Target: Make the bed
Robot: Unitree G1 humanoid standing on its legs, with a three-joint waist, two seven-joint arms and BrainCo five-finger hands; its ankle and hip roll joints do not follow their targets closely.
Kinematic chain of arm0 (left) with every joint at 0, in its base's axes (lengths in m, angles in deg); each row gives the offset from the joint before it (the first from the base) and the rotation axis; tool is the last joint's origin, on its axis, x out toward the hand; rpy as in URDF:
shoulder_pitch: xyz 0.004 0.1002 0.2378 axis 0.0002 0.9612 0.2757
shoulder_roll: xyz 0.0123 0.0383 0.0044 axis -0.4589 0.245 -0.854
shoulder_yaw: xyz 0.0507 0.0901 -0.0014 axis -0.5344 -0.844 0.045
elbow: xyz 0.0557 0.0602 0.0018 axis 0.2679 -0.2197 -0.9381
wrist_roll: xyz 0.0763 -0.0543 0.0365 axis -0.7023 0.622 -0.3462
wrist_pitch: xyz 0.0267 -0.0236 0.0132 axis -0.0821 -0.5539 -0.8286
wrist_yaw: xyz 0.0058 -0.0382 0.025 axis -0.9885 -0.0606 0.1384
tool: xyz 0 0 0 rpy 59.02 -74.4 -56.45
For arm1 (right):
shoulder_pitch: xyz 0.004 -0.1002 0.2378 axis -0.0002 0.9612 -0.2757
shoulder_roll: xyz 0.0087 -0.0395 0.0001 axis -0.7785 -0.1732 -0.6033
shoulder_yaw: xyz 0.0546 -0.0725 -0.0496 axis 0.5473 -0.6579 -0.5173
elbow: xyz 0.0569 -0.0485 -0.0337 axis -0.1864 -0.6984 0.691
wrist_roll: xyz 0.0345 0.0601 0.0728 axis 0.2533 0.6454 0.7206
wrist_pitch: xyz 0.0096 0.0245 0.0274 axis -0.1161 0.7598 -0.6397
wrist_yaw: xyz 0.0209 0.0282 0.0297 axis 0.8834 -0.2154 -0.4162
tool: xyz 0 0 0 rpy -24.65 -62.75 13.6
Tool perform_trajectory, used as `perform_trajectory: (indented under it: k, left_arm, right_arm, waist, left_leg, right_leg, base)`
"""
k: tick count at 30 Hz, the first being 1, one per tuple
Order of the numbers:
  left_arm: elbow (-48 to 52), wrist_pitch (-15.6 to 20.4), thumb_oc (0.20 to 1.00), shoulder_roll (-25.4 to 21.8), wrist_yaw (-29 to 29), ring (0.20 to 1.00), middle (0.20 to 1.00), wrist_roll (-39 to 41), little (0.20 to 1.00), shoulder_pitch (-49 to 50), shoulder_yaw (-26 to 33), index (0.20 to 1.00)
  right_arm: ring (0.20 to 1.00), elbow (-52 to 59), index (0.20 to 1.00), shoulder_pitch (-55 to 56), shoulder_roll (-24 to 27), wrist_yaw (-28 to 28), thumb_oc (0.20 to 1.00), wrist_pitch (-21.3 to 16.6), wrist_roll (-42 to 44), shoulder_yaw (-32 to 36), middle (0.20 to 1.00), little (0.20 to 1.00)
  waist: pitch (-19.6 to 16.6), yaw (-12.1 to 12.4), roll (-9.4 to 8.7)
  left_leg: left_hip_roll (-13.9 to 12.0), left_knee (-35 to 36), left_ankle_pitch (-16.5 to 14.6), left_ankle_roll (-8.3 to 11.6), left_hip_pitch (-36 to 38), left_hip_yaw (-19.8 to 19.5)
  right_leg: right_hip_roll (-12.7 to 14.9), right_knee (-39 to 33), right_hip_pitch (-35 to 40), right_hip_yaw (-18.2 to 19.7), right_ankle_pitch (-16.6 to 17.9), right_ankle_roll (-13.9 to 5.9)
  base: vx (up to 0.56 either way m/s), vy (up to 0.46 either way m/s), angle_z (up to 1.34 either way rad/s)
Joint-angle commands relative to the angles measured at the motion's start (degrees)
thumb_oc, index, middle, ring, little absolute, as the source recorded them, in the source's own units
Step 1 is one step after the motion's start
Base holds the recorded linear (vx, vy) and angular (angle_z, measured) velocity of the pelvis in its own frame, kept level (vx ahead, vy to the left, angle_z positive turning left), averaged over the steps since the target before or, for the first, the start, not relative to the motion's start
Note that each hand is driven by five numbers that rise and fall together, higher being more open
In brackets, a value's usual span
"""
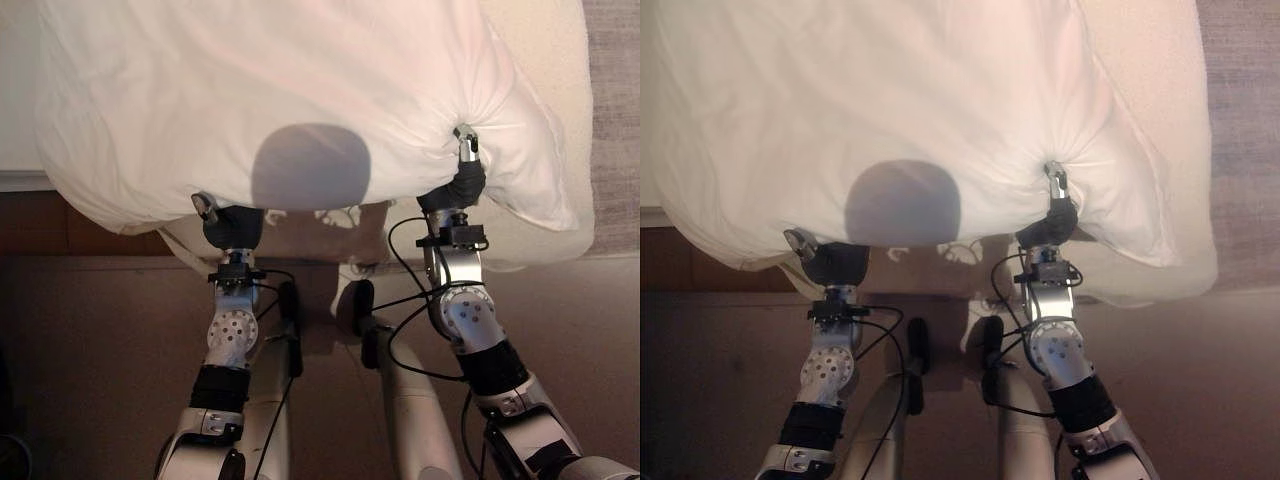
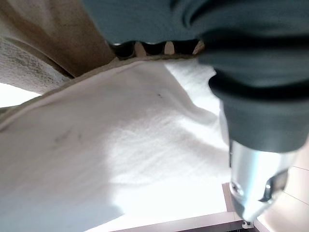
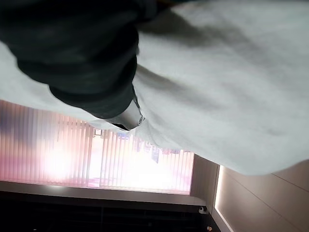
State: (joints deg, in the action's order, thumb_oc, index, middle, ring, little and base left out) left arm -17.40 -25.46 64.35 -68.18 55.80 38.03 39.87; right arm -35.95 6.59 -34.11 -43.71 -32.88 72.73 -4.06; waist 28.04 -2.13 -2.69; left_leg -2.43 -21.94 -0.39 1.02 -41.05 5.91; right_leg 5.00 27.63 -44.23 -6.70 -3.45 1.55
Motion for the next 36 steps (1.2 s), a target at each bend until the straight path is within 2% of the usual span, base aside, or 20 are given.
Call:
perform_trajectory:
  k: [1,8,12,16,19,29,34,35,36]
  left_arm:
    - [6.22,-0.52,1.000,-1.11,-4.17,1.000,1.000,-2.80,1.000,0.52,-1.68,1.000]
    - [6.44,0.74,1.000,-1.72,-2.70,1.000,1.000,-3.01,1.000,0.57,-1.48,1.000]
    - [6.30,3.90,1.000,-3.22,2.63,1.000,1.000,-4.00,1.000,-1.25,-2.02,1.000]
    - [4.67,7.86,1.000,-4.82,10.42,1.000,1.000,-4.55,1.000,-3.81,-2.50,1.000]
    - [3.39,8.96,1.000,-6.49,14.47,1.000,1.000,-4.95,1.000,-5.64,-1.95,1.000]
    - [1.28,12.42,1.000,-8.42,19.65,1.000,1.000,-5.66,1.000,-8.59,1.05,1.000]
    - [0.02,15.39,1.000,-8.75,25.29,1.000,1.000,-7.64,1.000,-9.06,2.01,1.000]
    - [-1.02,16.89,0.423,-9.07,28.93,0.423,0.423,-9.22,0.423,-9.07,2.60,0.423]
    - [-0.93,16.90,0.231,-9.04,29.13,0.231,0.231,-9.39,0.231,-9.08,2.60,0.231]
  right_arm:
    - [0.200,10.52,0.200,4.70,-1.96,-8.01,0.200,-0.65,-3.52,2.40,0.200,0.200]
    - [0.200,10.90,0.200,4.90,-2.04,-7.36,0.200,-0.82,-4.13,1.89,0.200,0.200]
    - [0.200,10.71,0.200,4.22,-1.69,-5.86,0.200,-1.22,-4.23,1.04,0.200,0.200]
    - [0.200,10.21,0.200,3.38,-1.30,-3.81,0.200,-1.33,-4.45,-0.06,0.200,0.200]
    - [0.200,9.97,0.200,2.96,-0.92,-2.76,0.200,-1.67,-3.73,-0.49,0.200,0.200]
    - [0.200,9.49,0.200,3.96,-0.81,-1.00,0.200,-2.06,-2.96,-0.68,0.200,0.200]
    - [0.200,9.72,0.200,4.58,-0.88,0.21,0.200,-2.08,-3.57,-0.93,0.200,0.200]
    - [0.200,10.05,0.200,4.91,-0.92,0.76,0.200,-2.24,-3.65,-1.11,0.200,0.200]
    - [0.200,10.08,0.200,4.91,-0.92,0.79,0.200,-2.25,-3.68,-1.12,0.200,0.200]
  waist:
    - [-7.60,-0.12,-0.21]
    - [-7.54,-0.14,0.13]
    - [-7.50,-0.34,0.32]
    - [-7.50,-0.68,0.77]
    - [-7.29,-0.93,1.01]
    - [-7.63,-1.39,1.42]
    - [-7.85,-1.40,1.59]
    - [-7.79,-1.34,1.67]
    - [-7.77,-1.34,1.67]
  left_leg:
    - [-0.12,-1.47,-1.12,1.16,-2.64,-1.24]
    - [-0.03,-1.33,-1.02,1.15,-2.46,-1.02]
    - [-0.17,-1.59,-1.11,1.19,-2.49,-1.03]
    - [-0.26,-1.61,-1.13,1.26,-2.36,-0.80]
    - [-0.35,-1.83,-1.17,1.36,-2.26,-0.61]
    - [-0.64,-2.80,-1.51,1.52,-2.78,-0.48]
    - [-0.82,-2.69,-1.45,1.65,-2.95,-0.28]
    - [-0.82,-2.70,-1.37,1.67,-2.91,-0.22]
    - [-0.82,-2.69,-1.37,1.67,-2.89,-0.22]
  right_leg:
    - [0.36,-2.21,-0.53,1.24,1.98,-7.38]
    - [0.45,-2.50,-0.27,1.35,2.01,-7.41]
    - [0.41,-2.30,-0.34,1.37,1.87,-7.29]
    - [0.49,-2.28,-0.30,1.36,1.92,-7.34]
    - [0.51,-2.09,-0.16,1.45,1.85,-7.35]
    - [0.58,-1.19,-0.61,1.61,1.45,-7.31]
    - [0.67,-1.26,-0.88,1.54,1.48,-7.34]
    - [0.65,-1.22,-0.86,1.54,1.51,-7.32]
    - [0.65,-1.23,-0.84,1.54,1.51,-7.32]
  base:
    - [0.00,0.000,0.00]
    - [0.00,0.000,0.00]
    - [0.00,0.000,0.00]
    - [0.00,0.000,0.00]
    - [0.00,0.000,0.00]
    - [0.00,0.000,0.00]
    - [0.00,0.000,0.00]
    - [0.00,0.000,0.00]
    - [0.00,0.000,0.00]
